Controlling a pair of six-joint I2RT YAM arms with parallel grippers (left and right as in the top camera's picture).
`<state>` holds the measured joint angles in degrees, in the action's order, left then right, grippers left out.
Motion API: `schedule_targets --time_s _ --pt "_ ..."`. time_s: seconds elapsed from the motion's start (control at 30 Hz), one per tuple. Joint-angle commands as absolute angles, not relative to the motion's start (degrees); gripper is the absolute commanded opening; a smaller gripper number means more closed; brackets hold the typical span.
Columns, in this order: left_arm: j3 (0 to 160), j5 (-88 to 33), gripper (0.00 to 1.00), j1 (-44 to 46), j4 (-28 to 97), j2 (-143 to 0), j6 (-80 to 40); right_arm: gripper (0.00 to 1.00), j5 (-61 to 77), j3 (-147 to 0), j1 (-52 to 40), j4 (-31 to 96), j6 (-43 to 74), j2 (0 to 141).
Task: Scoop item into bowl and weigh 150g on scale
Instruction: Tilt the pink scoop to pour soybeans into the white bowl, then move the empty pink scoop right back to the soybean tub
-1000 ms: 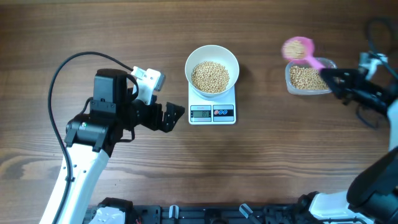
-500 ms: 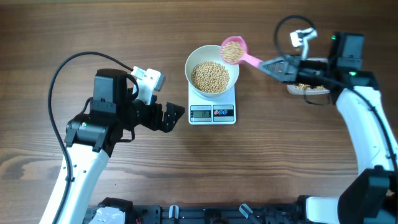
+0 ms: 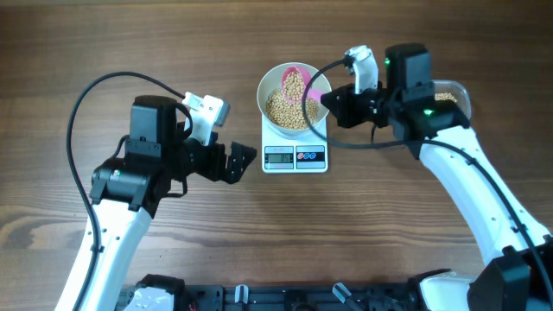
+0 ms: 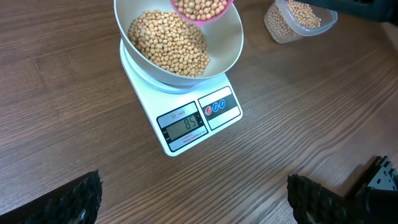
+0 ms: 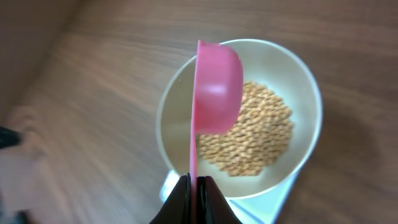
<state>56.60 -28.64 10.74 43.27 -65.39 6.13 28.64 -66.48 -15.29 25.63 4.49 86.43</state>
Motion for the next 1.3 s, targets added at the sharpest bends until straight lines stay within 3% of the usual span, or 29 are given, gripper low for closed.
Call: schedule_targets --time_s 0.0,0.6,0.93,1.27 --pt "56.6 -29.5 1.00 10.3 43.1 -65.7 5.8 0.04 17.4 -67.6 -18.2 24.7 -4.3 84.7" --pt "56.6 -29.5 1.00 10.3 43.1 -65.7 5.7 0.04 -15.2 -67.6 -34.2 18.6 -24.6 84.7" --pt "56.6 -29.5 1.00 10.3 43.1 -65.7 5.8 0.04 -15.0 -67.6 -35.6 18.5 -24.0 84.7" --pt "56.6 -29.5 1.00 10.3 43.1 -65.7 5.8 0.04 0.4 -67.7 -34.3 18.4 -5.0 84.1"
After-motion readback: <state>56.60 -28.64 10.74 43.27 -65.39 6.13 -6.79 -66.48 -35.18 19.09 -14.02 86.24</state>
